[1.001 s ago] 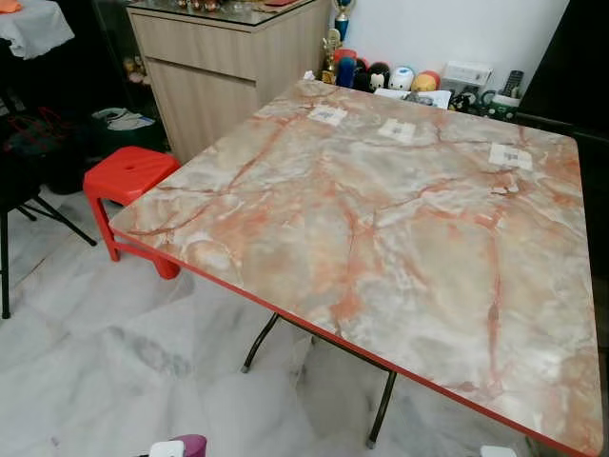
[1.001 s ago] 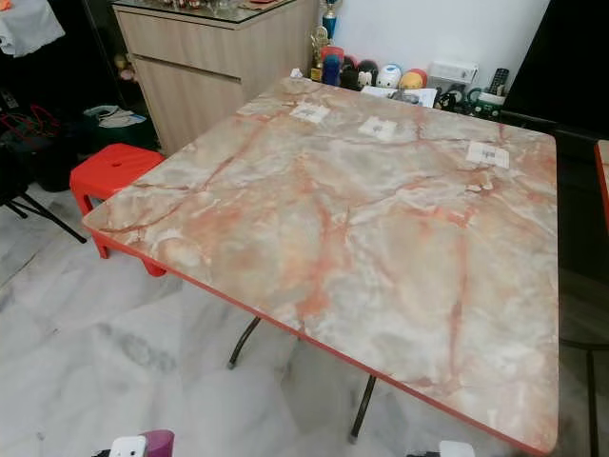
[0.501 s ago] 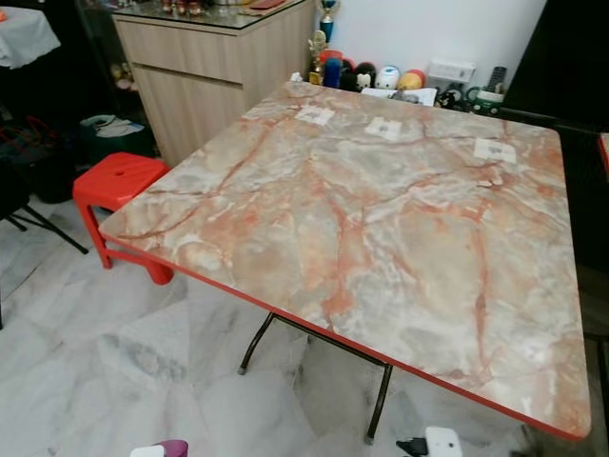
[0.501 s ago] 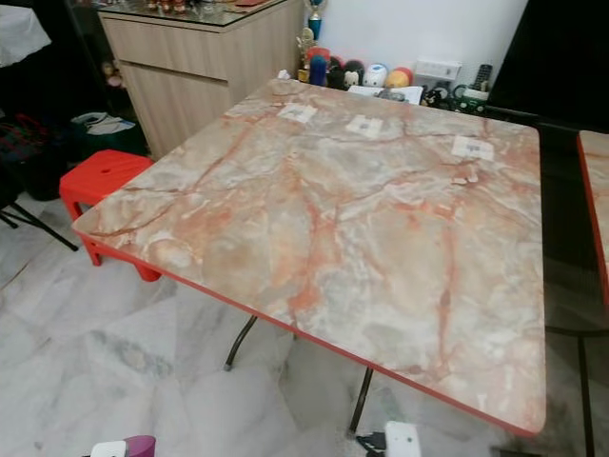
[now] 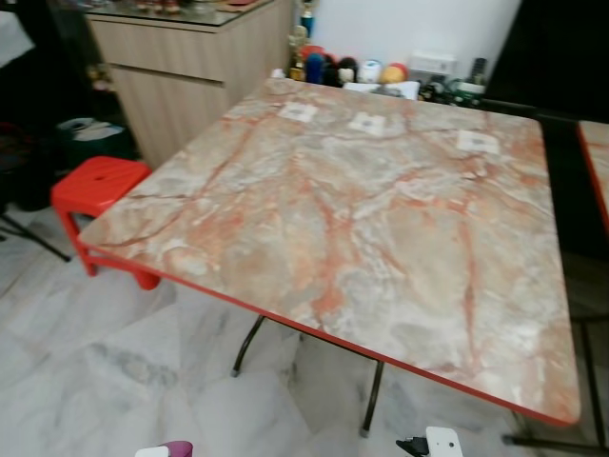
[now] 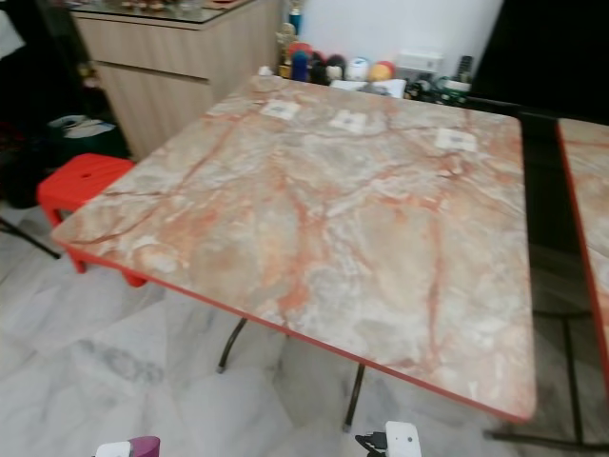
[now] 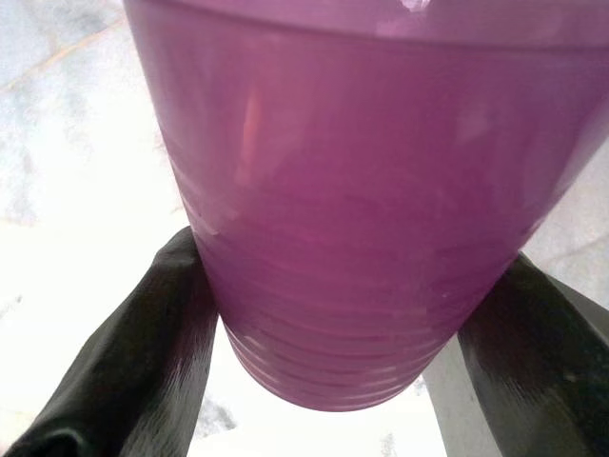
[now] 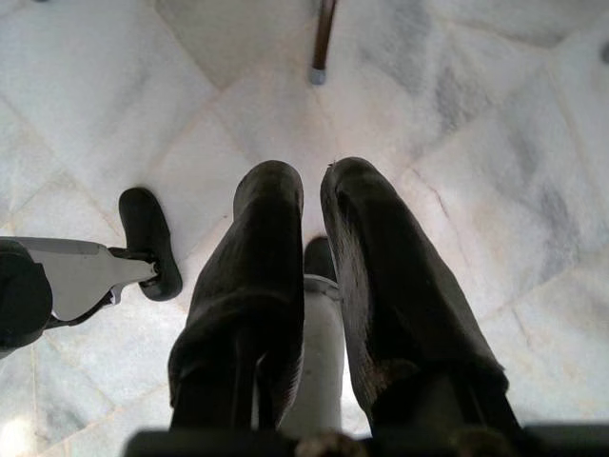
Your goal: Setting the table
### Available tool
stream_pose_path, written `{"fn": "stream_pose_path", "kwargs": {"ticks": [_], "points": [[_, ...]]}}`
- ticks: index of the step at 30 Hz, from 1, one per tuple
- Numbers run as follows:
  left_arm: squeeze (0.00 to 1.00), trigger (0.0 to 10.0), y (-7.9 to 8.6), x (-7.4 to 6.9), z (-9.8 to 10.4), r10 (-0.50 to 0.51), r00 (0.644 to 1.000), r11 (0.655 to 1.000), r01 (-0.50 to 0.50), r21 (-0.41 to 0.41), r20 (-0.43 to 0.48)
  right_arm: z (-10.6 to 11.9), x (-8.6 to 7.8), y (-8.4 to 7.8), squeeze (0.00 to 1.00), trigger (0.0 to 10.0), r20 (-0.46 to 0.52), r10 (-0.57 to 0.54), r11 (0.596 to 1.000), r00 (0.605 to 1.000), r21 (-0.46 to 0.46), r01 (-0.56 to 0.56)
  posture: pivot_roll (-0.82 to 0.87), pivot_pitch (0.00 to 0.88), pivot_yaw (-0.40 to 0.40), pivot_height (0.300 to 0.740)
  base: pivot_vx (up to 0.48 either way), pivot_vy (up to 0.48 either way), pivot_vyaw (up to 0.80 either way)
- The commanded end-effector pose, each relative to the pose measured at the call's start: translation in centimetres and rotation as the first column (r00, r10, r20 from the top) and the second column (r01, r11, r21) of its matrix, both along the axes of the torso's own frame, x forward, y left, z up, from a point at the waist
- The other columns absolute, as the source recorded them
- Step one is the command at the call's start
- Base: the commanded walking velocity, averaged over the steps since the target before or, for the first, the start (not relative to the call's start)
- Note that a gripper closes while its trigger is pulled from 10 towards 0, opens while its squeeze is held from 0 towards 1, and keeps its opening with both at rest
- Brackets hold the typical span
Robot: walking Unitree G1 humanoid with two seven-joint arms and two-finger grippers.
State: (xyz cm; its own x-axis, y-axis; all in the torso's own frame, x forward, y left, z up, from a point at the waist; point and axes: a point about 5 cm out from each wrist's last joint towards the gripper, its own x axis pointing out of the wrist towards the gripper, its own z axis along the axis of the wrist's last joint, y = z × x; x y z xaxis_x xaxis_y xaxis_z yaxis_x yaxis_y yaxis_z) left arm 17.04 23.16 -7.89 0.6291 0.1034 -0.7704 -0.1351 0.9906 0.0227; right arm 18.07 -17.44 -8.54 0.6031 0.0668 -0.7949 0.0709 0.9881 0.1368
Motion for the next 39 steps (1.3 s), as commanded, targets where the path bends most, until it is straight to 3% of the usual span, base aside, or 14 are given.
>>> {"fn": "stream_pose_path", "kwargs": {"ticks": [1, 19, 26, 39], "points": [[0.00, 10.0, 0.03, -0.76, -0.35, 0.012, 1.000, 1.000, -0.013, -0.003, -0.021, -0.17, -0.34, -0.11, 0.00, 10.0, -0.015, -0.007, 1.000, 1.000, 0.001, 0.007, 0.01, 0.119, -0.010, 0.740, 0.000, 0.000, -0.75], [0.00, 10.0, -0.14, -0.48, -0.26, -0.018, 1.000, 1.000, 0.018, 0.005, -0.019, -0.10, -0.24, 0.04, 0.00, 10.0, 0.000, -0.015, 1.000, 1.000, 0.007, 0.015, 0.01, 0.122, -0.005, 0.740, 0.000, 0.000, -0.65], [0.00, 10.0, -0.24, -0.34, -0.21, -0.031, 0.999, 0.999, 0.031, 0.009, -0.014, -0.10, -0.24, -0.01, 0.00, 10.0, 0.001, -0.013, 1.000, 1.000, 0.004, 0.013, 0.01, 0.122, -0.005, 0.740, 0.000, -0.336, 0.00], [0.00, 10.0, -0.50, 0.03, -0.06, -0.037, 0.999, 0.999, 0.037, 0.005, 0.006, -0.07, -0.19, -0.05, 0.00, 10.0, 0.003, -0.032, 0.999, 0.999, 0.009, 0.032, 0.01, 0.124, -0.008, 0.740, 0.000, -0.352, -0.63]]}}
